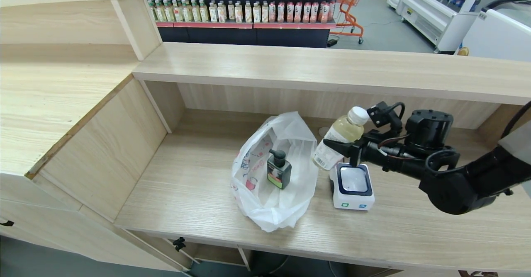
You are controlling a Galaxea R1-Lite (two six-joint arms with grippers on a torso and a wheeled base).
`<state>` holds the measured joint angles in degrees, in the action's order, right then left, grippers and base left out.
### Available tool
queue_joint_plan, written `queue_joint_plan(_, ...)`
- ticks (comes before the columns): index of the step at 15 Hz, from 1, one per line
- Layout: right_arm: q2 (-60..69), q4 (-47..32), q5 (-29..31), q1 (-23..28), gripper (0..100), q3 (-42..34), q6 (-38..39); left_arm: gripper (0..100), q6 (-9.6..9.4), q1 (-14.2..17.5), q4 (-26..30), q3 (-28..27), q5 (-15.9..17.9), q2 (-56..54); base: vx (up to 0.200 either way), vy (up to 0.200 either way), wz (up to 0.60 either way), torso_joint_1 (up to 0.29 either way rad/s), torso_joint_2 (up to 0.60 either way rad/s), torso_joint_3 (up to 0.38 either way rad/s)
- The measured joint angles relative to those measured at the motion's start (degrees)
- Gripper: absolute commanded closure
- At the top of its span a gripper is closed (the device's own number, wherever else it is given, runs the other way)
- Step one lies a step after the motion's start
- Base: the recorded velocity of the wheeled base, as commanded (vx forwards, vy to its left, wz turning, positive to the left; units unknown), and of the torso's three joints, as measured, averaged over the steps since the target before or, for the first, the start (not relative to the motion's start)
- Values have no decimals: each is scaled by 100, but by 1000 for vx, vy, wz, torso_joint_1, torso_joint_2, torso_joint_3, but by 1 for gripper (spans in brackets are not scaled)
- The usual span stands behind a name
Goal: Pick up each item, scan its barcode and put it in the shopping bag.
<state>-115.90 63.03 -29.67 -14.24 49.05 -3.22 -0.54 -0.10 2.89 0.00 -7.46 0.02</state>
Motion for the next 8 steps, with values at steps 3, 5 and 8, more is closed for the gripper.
queue_joint_plan(3, -497, 26, 1, -235, 100, 530, -135, 0, 0, 2, 0, 0, 2, 0, 0, 0, 0, 0, 0, 0)
queue_joint_plan(5, -845, 111, -5, -312, 100, 869, -375, 0, 0, 0, 1, 0, 2, 0, 0, 0, 0, 0, 0, 0)
queue_joint_plan(8, -1307, 252, -16, -463, 100, 1282, -569, 0, 0, 0, 1, 0, 2, 0, 0, 0, 0, 0, 0, 0)
